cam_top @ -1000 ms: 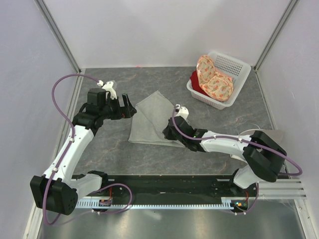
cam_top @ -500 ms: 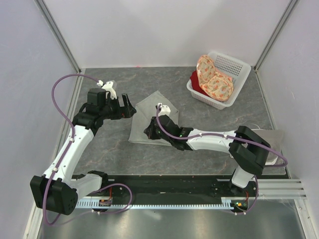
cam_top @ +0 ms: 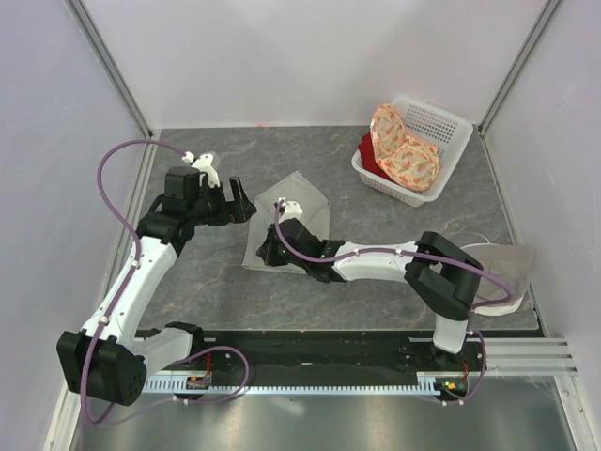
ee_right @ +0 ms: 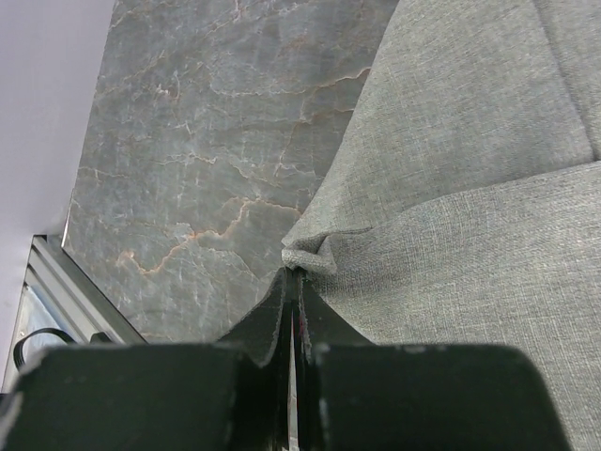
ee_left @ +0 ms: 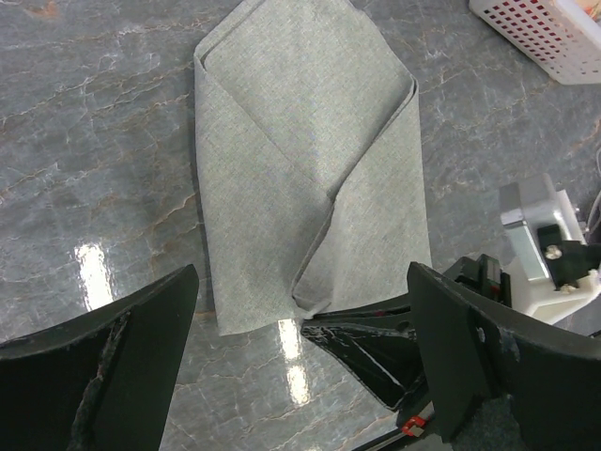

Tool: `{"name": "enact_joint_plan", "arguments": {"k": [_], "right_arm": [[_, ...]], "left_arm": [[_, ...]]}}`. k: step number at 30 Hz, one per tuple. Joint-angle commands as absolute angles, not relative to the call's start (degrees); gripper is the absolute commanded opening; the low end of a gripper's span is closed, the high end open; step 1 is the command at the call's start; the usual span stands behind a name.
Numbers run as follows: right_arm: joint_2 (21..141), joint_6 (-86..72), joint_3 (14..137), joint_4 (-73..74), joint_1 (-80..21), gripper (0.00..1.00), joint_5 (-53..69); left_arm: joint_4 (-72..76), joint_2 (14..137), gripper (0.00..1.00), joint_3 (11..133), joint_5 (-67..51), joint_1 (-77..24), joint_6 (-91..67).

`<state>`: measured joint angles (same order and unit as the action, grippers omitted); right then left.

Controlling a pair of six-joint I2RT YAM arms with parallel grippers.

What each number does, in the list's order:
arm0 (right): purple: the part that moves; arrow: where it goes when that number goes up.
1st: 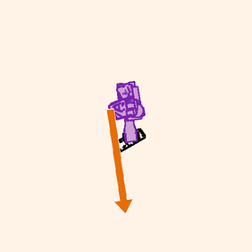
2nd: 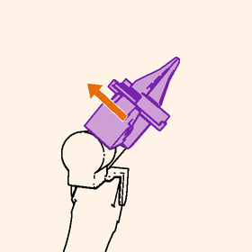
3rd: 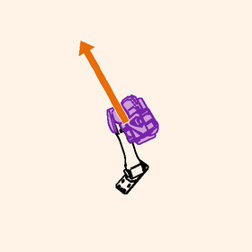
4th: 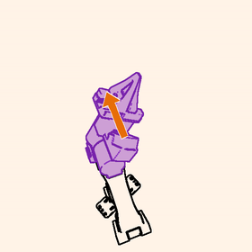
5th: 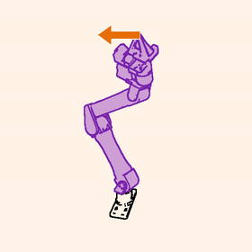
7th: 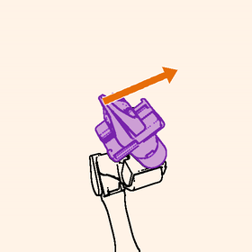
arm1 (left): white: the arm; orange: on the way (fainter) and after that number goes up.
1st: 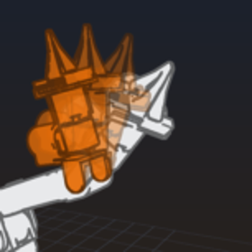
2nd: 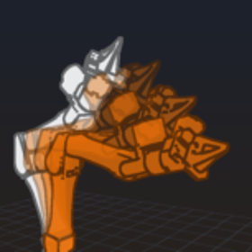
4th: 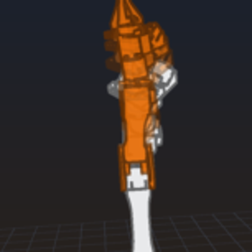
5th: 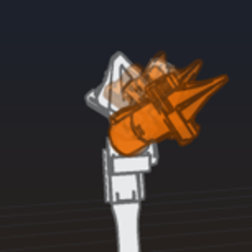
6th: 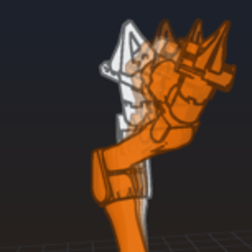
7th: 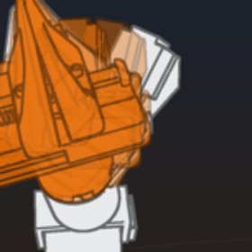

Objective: Fold the napkin, place the utensils inside, and roll it up
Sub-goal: Fold the napkin

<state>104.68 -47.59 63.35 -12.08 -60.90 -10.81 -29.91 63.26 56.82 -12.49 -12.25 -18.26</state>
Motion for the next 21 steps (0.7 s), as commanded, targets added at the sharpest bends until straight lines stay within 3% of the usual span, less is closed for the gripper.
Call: {"name": "enact_joint_plan", "arguments": {"k": [1,21], "right_arm": [[106.8,-45.8,66.5,-14.5,-61.5,0.0,-10.8],[113.7,-42.1,70.8,-15.6,-62.0,0.0,-9.5]], "left_arm": [[-28.5,63.4,1.0,56.9,-12.4,-12.2,-16.4],[-28.6,63.9,1.0,56.7,-12.6,-12.2,-16.3]]}}
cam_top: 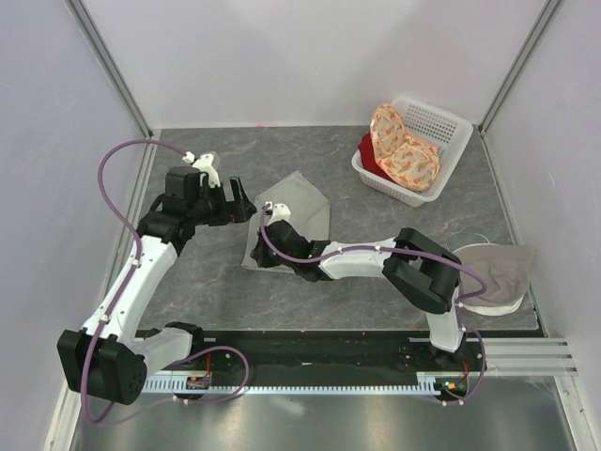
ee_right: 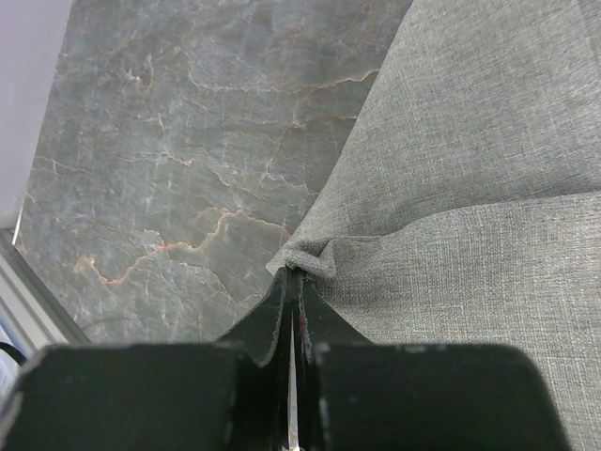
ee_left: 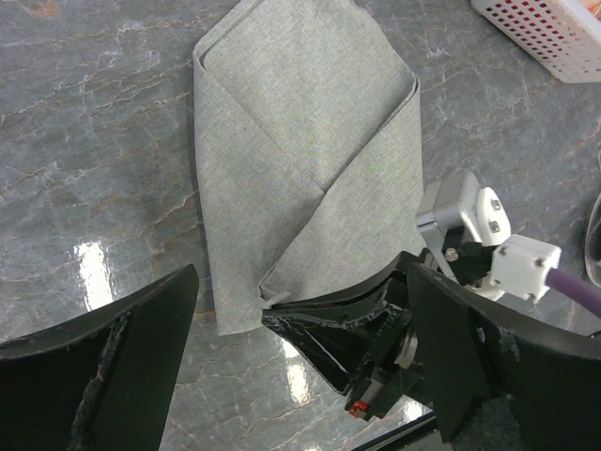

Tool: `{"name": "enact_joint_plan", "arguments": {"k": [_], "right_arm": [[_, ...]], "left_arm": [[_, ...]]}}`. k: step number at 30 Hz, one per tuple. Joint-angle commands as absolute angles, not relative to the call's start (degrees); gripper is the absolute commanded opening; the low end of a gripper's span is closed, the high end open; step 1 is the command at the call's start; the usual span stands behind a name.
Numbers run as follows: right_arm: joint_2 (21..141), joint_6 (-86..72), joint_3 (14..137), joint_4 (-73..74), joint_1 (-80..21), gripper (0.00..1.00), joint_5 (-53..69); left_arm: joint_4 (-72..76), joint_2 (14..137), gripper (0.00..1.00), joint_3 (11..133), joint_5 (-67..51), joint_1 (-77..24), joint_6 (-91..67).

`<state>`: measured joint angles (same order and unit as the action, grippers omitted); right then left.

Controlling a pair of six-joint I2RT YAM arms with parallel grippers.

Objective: Fold the napkin, place the utensils inside, and roll it up
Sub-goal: Fold the napkin

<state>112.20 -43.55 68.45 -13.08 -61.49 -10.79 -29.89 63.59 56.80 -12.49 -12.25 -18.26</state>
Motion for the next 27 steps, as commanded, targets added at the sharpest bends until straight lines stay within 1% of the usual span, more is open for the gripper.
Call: {"name": "enact_joint_plan", "arguments": {"k": [1,2,3,5,6,9,12,16,18,21,24,25,27], "right_arm": [[113.9,-41.9,70.9,-15.8,-62.0,0.0,-9.0],[113.9,-41.5,70.9,-16.3,-62.0,0.0,-8.4],[113.9,-41.1,71.1,-16.3,-62.0,0.03,-7.9],[113.2,-40.3,71.3,-16.4,-62.0,0.18,-6.5],[112.6,-39.7,71.1,-16.6,-62.0,0.31,-6.3],[108.8,-38.1,68.6,-18.0,-62.0,0.46,-5.8],[103.3,-36.7,65.0,-17.6,-62.0,0.51,-6.0],[94.4,-36.3,58.1,-13.9,-61.1,0.54,-9.0],[91.8,-36.5,55.8,-10.5,-59.8,0.56,-9.4],[85.4,-37.8,50.7,-6.7,-55.7,0.59,-8.5],[80.5,-38.6,43.4,-6.4,-50.0,0.6,-6.0],[79.5,-38.6,42.4,-6.4,-47.5,0.59,-5.3],[76.5,-38.1,40.0,-6.3,-45.4,0.6,-4.5]], "left_arm": [[-28.6,63.9,1.0,56.7,-12.6,-12.2,-16.3],[-28.6,64.0,1.0,56.7,-12.5,-12.2,-16.4],[-28.5,63.9,1.0,56.7,-12.3,-12.2,-16.4],[-28.5,63.9,1.0,56.7,-11.6,-12.1,-16.3],[-28.6,63.8,1.0,56.7,-11.3,-12.2,-16.4],[-28.5,63.5,1.0,56.5,-9.6,-12.0,-16.4],[-28.2,63.5,1.0,56.3,-9.1,-10.9,-17.1],[-27.1,63.4,1.0,54.7,-10.4,-10.6,-20.1],[-26.0,63.2,1.0,51.4,-11.6,-10.5,-23.2],[-25.0,63.5,1.0,47.3,-12.5,-10.6,-26.8],[-22.9,63.5,1.0,42.7,-11.0,-10.5,-30.1],[-22.2,63.6,1.0,40.9,-10.3,-10.5,-30.8],[-20.5,63.7,1.0,39.2,-9.7,-10.5,-32.4]]}}
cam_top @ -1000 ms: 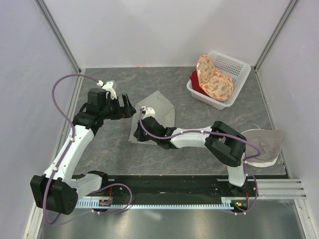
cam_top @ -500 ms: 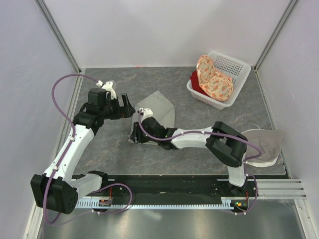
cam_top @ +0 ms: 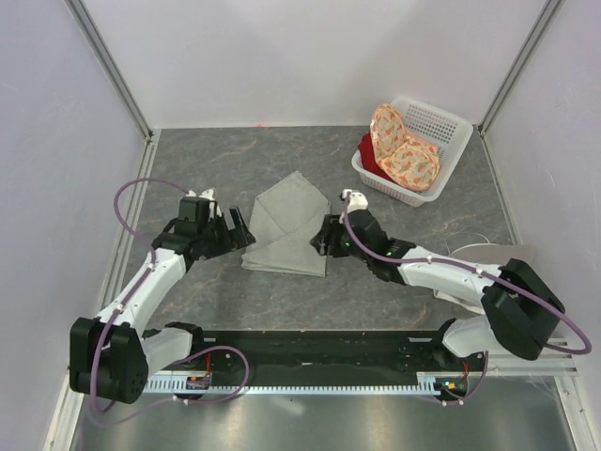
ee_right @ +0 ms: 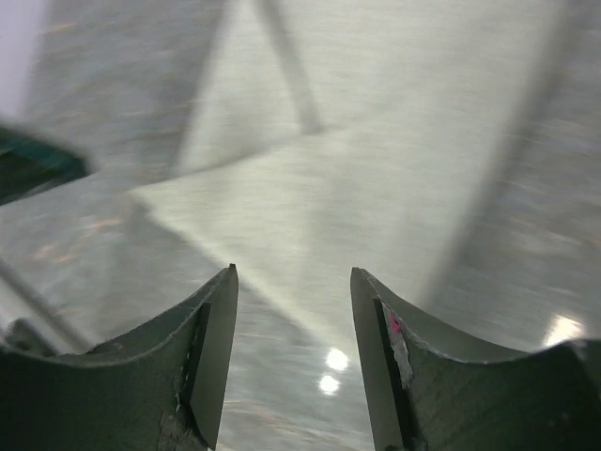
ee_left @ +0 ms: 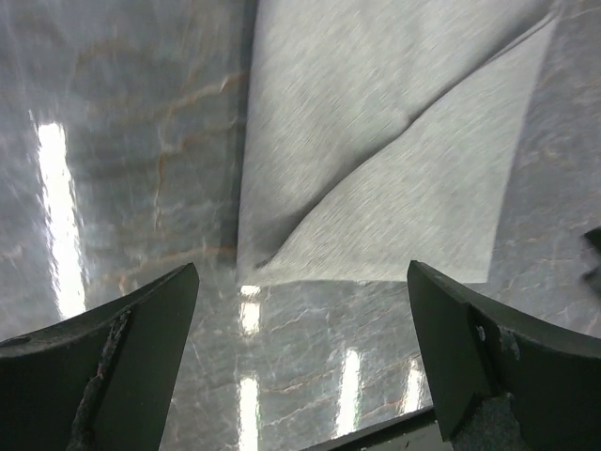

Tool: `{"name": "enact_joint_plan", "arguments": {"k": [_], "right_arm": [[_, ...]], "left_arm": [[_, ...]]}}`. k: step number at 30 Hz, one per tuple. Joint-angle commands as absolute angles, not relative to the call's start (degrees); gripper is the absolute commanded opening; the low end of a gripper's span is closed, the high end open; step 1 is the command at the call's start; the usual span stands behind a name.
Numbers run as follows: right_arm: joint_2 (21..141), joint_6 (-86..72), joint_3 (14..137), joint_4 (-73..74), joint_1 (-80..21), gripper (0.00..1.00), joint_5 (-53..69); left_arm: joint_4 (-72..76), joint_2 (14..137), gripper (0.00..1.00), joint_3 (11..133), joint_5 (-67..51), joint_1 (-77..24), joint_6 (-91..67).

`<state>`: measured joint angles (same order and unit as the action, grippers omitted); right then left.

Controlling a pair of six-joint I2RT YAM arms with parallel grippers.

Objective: Fold the napkin, place the utensils inside, and roll it up
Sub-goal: Fold the napkin, then roll the napkin with the utensil

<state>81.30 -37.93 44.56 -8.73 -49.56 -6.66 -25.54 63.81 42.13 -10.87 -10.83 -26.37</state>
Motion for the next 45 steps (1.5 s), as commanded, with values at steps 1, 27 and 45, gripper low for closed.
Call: {"name": "enact_joint_plan", "arguments": {"k": [1,27,45], "right_arm": [[75.6,-38.0,39.4,-6.2,-44.0,0.6,-4.0],[72.7,-33.6,36.8,-5.7,-42.1,0.59,-0.2],[88.1,-10.1,50.7,-11.1,-57.1,0.6,-6.3]], "left_arm": [[-19.8,63.8,1.0,37.5,-9.1,-10.5,-32.8],[-7.2,70.4,0.57,26.5,-9.9,-10.4,-39.4],[-11.6,74.0,0.02,33.4,-21.3,-8.1,-38.3]]}}
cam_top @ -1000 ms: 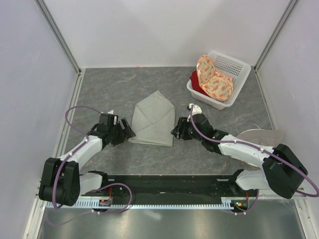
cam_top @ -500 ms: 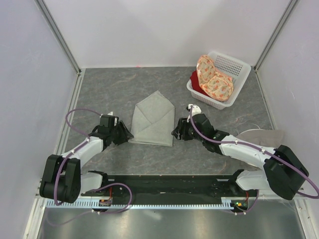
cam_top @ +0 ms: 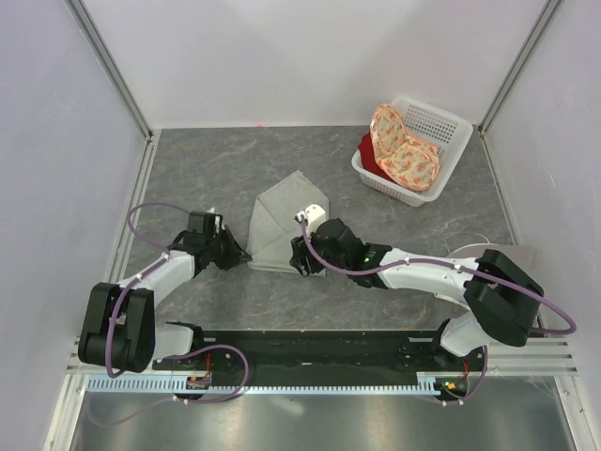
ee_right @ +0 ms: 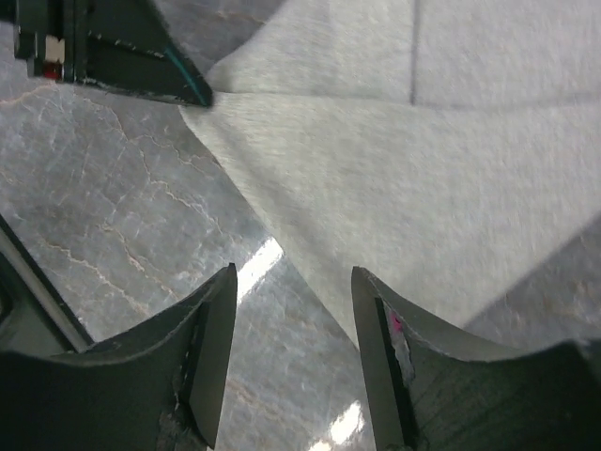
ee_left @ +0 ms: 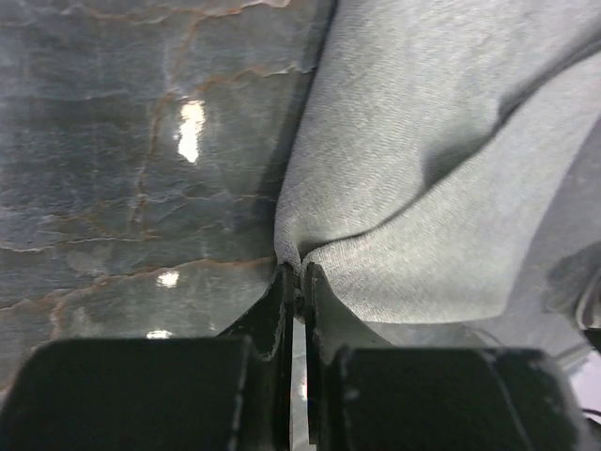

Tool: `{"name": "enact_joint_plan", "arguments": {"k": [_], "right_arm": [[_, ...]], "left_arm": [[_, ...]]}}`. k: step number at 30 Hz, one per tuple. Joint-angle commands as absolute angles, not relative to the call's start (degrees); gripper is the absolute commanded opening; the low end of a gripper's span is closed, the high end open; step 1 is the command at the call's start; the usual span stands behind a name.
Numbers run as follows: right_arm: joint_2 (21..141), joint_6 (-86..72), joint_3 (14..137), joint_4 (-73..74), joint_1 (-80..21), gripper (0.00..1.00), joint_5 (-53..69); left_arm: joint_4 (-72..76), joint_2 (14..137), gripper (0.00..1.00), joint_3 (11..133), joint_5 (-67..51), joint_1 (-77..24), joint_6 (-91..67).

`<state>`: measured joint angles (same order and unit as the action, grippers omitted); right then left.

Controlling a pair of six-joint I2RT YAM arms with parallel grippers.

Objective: Fold the napkin, place the utensils inside, and roll it up
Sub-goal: Roll the napkin with the utensil

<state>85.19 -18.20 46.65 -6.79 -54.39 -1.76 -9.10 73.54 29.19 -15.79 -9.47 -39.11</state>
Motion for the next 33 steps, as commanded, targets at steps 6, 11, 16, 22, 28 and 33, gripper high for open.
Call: {"name": "enact_joint_plan", "arguments": {"k": [6,11,16,22,28,33], "right_arm": [[94.0,-1.6,52.9,-17.9,-64.2,0.7,-15.3],[100.3,5.7,56.3,-21.2,-69.2,0.75,-22.7],[106.4,7.5,60.4,-24.3,-71.5,0.77,-27.8],[113.3,11.5,65.7,-25.8,-73.7,0.79,-31.6],[120.5,12.7,72.2,-25.1,-74.4,0.78,-40.1],[125.3,12.5,75.2,-24.1,-74.4,0.78,-45.1]], "left_arm": [[-15.6,78.0,0.02,37.6,-28.1,-5.5,-35.6],[-18.4,79.5,0.02,39.2,-32.4,-3.0,-33.6],[-18.5,80.4,0.02,39.1,-35.0,-2.1,-33.1],[-18.6,80.8,0.02,39.1,-37.1,-0.9,-32.9],[-19.0,80.5,0.02,39.3,-38.3,-0.3,-32.8],[-18.9,80.6,0.02,39.3,-38.9,-0.1,-32.5]]}}
